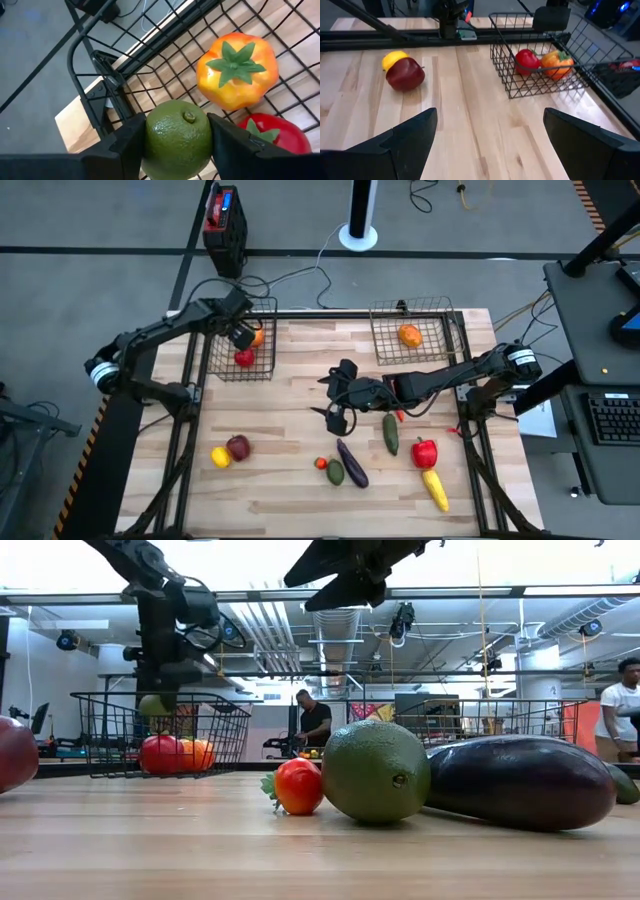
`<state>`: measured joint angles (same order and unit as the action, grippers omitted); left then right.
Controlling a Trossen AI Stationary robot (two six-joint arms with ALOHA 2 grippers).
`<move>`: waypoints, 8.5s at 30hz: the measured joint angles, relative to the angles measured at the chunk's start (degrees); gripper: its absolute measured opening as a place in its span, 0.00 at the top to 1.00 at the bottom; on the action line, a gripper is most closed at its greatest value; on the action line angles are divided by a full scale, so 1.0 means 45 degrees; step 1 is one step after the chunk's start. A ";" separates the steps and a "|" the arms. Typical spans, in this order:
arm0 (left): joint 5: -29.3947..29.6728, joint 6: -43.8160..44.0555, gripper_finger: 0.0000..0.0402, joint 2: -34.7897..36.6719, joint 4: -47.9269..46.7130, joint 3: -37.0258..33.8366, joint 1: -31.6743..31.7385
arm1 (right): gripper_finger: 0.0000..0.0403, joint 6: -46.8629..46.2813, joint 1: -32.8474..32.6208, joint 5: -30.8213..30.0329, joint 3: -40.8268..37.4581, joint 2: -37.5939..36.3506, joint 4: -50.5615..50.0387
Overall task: Sort produce into baskets
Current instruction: Put the top lime into the left wire basket, then put the carrot into the right wire basket, then put the green chili pepper into the right wire basket
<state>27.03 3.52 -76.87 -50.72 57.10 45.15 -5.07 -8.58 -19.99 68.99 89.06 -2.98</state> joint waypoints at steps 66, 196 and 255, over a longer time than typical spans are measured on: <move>0.3663 0.4711 0.39 0.3434 0.1253 -0.0053 -1.4078 | 0.12 -0.9698 0.0249 0.2014 -0.0071 -0.0029 -1.3010; 0.5581 0.6112 0.39 0.2893 0.1078 -0.0058 -1.6548 | 0.75 -0.0709 1.1644 0.1549 -0.1595 -0.0170 -0.8935; 0.5571 0.7332 0.39 0.2893 0.2158 -0.1345 -1.6543 | 0.52 -0.1565 1.0827 0.1543 0.0669 -0.0926 -1.0596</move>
<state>52.10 36.51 -63.86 -41.01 51.05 -29.30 -12.11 40.14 -13.05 72.00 84.89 -50.66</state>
